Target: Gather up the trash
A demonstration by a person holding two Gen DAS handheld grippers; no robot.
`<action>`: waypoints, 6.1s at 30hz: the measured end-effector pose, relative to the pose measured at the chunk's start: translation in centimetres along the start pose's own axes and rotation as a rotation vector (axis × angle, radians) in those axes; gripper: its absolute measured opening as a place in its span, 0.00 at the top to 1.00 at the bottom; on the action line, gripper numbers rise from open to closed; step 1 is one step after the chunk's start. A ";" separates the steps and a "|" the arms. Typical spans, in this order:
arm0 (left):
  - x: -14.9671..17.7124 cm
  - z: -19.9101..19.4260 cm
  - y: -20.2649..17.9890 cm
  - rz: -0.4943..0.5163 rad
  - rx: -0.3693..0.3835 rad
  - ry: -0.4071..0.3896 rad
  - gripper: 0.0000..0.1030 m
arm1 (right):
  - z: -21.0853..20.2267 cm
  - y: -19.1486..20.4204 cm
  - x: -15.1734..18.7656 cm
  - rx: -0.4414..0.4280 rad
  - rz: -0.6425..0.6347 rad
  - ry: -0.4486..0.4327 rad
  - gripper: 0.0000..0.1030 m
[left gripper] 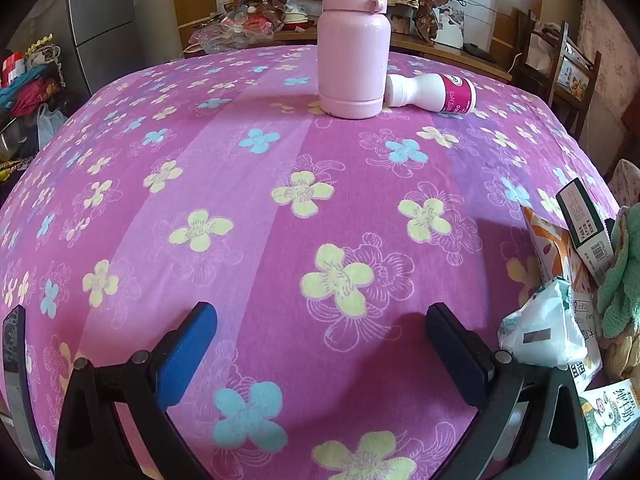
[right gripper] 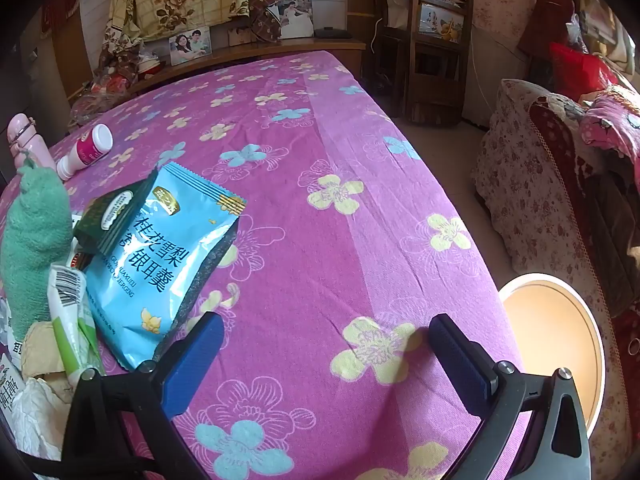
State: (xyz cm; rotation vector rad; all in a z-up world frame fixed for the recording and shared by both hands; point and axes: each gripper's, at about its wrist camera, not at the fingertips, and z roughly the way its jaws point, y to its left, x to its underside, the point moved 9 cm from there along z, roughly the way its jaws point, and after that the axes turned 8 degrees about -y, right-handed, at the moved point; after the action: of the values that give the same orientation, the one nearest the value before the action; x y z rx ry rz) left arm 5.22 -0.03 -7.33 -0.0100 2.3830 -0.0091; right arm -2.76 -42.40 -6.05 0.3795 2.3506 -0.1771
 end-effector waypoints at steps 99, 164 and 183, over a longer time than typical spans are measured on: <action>-0.1 -22.4 -11.1 0.027 0.203 -0.383 0.00 | -20.2 7.5 -1.5 -0.147 -0.061 -0.355 0.00; -0.4 -22.2 -10.1 0.020 0.161 -0.402 0.00 | -20.5 7.1 -1.7 -0.137 -0.071 -0.356 0.00; -0.2 -21.7 -9.7 0.013 0.155 -0.395 0.00 | -20.0 7.6 -1.3 -0.139 -0.090 -0.333 0.00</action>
State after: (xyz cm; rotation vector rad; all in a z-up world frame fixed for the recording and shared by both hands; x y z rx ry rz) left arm -9.50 -9.70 8.66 0.0707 1.9815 -0.1702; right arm -12.51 -30.83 9.08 0.1618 2.0372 -0.1094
